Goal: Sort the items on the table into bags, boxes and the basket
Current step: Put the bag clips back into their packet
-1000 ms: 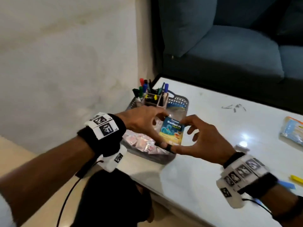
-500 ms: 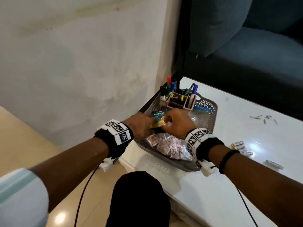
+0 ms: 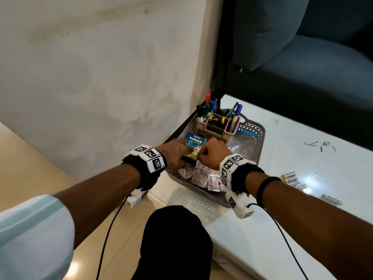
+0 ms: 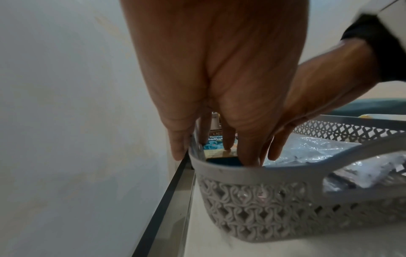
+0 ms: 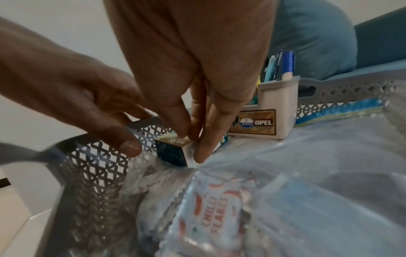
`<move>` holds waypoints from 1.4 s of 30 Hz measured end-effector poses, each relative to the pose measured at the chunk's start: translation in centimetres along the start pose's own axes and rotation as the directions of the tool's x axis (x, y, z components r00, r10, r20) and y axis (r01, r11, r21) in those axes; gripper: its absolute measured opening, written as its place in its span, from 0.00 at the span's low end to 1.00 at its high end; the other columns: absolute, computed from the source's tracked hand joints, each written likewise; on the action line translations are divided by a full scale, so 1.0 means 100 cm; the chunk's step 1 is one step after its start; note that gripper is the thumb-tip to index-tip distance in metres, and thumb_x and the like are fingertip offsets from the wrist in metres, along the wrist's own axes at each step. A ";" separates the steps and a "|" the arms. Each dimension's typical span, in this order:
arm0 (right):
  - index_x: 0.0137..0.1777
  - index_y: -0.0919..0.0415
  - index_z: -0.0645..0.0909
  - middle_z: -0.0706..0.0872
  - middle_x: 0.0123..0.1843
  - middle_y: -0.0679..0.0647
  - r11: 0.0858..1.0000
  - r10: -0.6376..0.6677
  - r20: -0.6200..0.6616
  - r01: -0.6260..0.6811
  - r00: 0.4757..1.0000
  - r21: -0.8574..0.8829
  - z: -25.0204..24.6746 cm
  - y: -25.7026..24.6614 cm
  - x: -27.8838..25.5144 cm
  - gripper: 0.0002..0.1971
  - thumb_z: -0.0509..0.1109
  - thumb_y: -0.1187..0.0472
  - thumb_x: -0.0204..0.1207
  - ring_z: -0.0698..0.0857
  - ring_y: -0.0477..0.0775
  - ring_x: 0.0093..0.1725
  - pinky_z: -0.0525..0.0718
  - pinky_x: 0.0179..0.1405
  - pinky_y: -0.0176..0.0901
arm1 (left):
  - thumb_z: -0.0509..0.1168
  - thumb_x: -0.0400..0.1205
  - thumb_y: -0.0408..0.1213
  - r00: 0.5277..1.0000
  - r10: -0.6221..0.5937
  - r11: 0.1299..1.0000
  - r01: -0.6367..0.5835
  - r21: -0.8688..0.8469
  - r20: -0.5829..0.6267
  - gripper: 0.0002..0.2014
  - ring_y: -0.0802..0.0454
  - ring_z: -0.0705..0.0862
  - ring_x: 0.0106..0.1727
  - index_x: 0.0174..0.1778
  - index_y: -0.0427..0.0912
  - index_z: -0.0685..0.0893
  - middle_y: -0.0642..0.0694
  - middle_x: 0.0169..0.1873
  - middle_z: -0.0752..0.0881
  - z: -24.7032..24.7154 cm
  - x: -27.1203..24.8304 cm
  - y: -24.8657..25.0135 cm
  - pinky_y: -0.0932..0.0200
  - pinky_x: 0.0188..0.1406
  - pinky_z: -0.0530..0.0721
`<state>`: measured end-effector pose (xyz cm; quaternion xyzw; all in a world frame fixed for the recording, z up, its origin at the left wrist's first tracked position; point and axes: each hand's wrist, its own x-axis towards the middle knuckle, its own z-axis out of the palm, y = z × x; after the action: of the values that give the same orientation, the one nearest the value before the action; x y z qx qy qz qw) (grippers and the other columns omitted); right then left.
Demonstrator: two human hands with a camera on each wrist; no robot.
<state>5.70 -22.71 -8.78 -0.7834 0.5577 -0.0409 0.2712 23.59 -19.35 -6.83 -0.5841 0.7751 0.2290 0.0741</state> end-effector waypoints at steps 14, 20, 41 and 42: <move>0.54 0.58 0.91 0.92 0.50 0.56 0.988 0.081 -0.222 -0.108 0.972 -0.110 -0.163 0.031 -0.172 0.10 0.76 0.55 0.77 0.91 0.57 0.48 0.91 0.55 0.53 | 0.70 0.85 0.48 0.941 0.317 0.944 -0.301 0.133 -0.121 0.17 0.48 0.86 0.56 0.67 0.45 0.87 0.44 0.61 0.89 -0.106 -0.055 0.198 0.58 0.55 0.79; 0.49 0.59 0.92 0.94 0.44 0.54 0.961 0.248 -0.298 -0.272 0.922 -0.042 -0.190 0.100 -0.285 0.07 0.76 0.56 0.79 0.93 0.53 0.43 0.93 0.52 0.53 | 0.70 0.85 0.50 0.901 0.417 0.905 -0.424 -0.038 -0.118 0.15 0.53 0.88 0.53 0.64 0.48 0.89 0.48 0.58 0.90 -0.071 -0.057 0.314 0.55 0.59 0.84; 0.81 0.59 0.69 0.78 0.72 0.66 0.655 0.675 -0.326 -0.741 0.661 -0.147 -0.172 0.417 -0.284 0.34 0.71 0.43 0.81 0.80 0.68 0.68 0.81 0.65 0.57 | 0.69 0.85 0.50 0.906 0.409 0.907 -0.391 -0.156 0.108 0.21 0.45 0.79 0.72 0.73 0.49 0.81 0.45 0.72 0.81 0.067 0.118 0.429 0.53 0.70 0.77; 0.85 0.56 0.62 0.72 0.77 0.68 0.639 0.703 -0.302 -0.758 0.644 -0.131 -0.173 0.429 -0.276 0.38 0.73 0.45 0.80 0.77 0.71 0.72 0.79 0.69 0.60 | 0.68 0.86 0.51 0.898 0.423 0.904 -0.410 -0.125 0.116 0.21 0.45 0.79 0.72 0.73 0.49 0.81 0.46 0.73 0.80 0.065 0.127 0.433 0.53 0.71 0.77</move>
<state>-47.46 -14.48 -7.69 -0.5059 0.8550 0.0546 0.1008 -21.95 -18.39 -5.80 -0.3900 0.8628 0.3179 0.0491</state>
